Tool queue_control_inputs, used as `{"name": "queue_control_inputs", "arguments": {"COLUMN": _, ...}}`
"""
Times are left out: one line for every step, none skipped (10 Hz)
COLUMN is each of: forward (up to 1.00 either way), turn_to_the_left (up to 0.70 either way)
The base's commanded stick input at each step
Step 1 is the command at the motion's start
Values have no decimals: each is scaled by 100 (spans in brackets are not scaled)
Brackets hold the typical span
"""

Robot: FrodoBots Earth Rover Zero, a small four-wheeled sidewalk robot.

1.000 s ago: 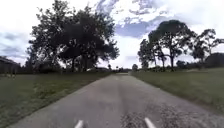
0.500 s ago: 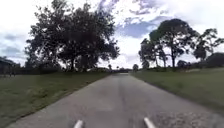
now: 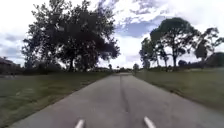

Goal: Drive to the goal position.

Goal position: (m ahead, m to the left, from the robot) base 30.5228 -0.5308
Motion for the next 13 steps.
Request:
{"name": "queue_control_inputs", "arguments": {"forward": 70, "turn_to_the_left": 0}}
{"name": "queue_control_inputs", "arguments": {"forward": 70, "turn_to_the_left": -14}}
{"name": "queue_control_inputs", "arguments": {"forward": 70, "turn_to_the_left": -32}}
{"name": "queue_control_inputs", "arguments": {"forward": 70, "turn_to_the_left": -22}}
{"name": "queue_control_inputs", "arguments": {"forward": 70, "turn_to_the_left": 0}}
{"name": "queue_control_inputs", "arguments": {"forward": 70, "turn_to_the_left": 0}}
{"name": "queue_control_inputs", "arguments": {"forward": 70, "turn_to_the_left": 0}}
{"name": "queue_control_inputs", "arguments": {"forward": 70, "turn_to_the_left": 0}}
{"name": "queue_control_inputs", "arguments": {"forward": 70, "turn_to_the_left": 0}}
{"name": "queue_control_inputs", "arguments": {"forward": 70, "turn_to_the_left": 0}}
{"name": "queue_control_inputs", "arguments": {"forward": 70, "turn_to_the_left": 0}}
{"name": "queue_control_inputs", "arguments": {"forward": 70, "turn_to_the_left": 0}}
{"name": "queue_control_inputs", "arguments": {"forward": 70, "turn_to_the_left": 0}}
